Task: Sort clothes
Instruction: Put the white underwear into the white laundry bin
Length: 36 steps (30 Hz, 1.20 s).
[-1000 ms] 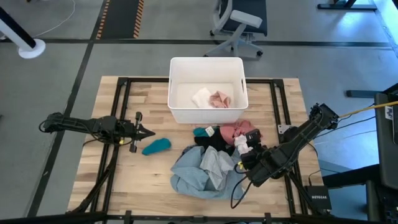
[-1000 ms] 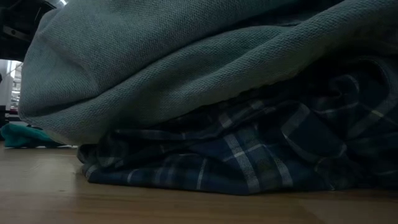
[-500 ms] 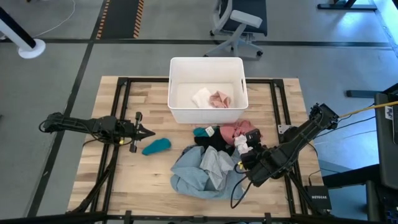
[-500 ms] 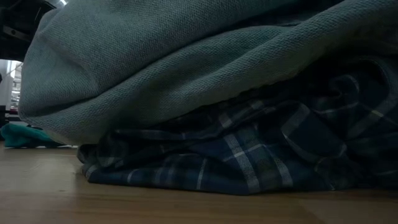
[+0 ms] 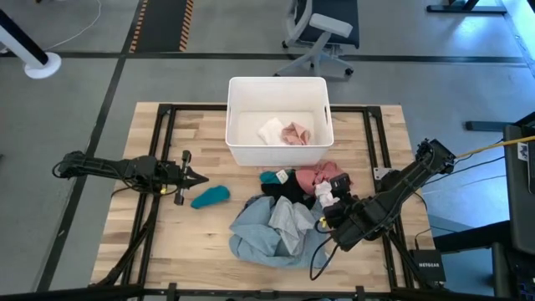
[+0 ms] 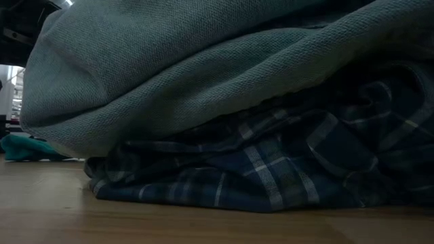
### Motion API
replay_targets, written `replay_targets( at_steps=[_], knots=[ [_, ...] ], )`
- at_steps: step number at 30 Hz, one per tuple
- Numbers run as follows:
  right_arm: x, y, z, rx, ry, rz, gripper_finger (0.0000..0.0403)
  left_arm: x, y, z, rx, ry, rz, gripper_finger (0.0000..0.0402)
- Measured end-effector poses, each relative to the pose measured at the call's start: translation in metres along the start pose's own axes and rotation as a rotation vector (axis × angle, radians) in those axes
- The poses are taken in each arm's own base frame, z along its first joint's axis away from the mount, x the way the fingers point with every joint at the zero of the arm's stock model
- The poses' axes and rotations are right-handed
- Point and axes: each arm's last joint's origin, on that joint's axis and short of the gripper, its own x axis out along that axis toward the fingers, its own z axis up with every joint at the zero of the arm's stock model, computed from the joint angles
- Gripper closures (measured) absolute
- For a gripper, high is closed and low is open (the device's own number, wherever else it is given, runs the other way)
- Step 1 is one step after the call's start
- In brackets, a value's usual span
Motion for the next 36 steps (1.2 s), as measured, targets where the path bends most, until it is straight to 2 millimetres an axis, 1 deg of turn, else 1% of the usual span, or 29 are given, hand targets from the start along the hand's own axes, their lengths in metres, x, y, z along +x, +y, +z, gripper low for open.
replay_targets(
  at_steps=[9, 17, 23, 29, 36],
  knots=[
    [0.0, 0.0, 0.001, 0.01, -0.013, 0.004, 0.0182, 0.0, 0.0, 0.0, 0.0, 0.0, 0.0, 0.04],
    [0.0, 0.002, 0.002, 0.013, -0.009, 0.04, 0.0182, 0.0, 0.0, 0.0, 0.0, -0.001, -0.001, 0.04],
    [-0.006, 0.011, -0.001, -0.016, -0.034, 0.036, 0.0182, 0.0, 0.0, 0.0, 0.0, 0.0, -0.001, 0.04],
    [-0.012, 0.02, -0.004, -0.007, -0.061, 0.022, 0.0182, 0.0, 0.0, 0.0, 0.0, -0.001, 0.0, 0.04],
    [-0.014, 0.024, -0.005, 0.004, -0.078, 0.003, 0.0182, 0.0, 0.0, 0.0, 0.0, 0.0, 0.0, 0.04]
  ],
)
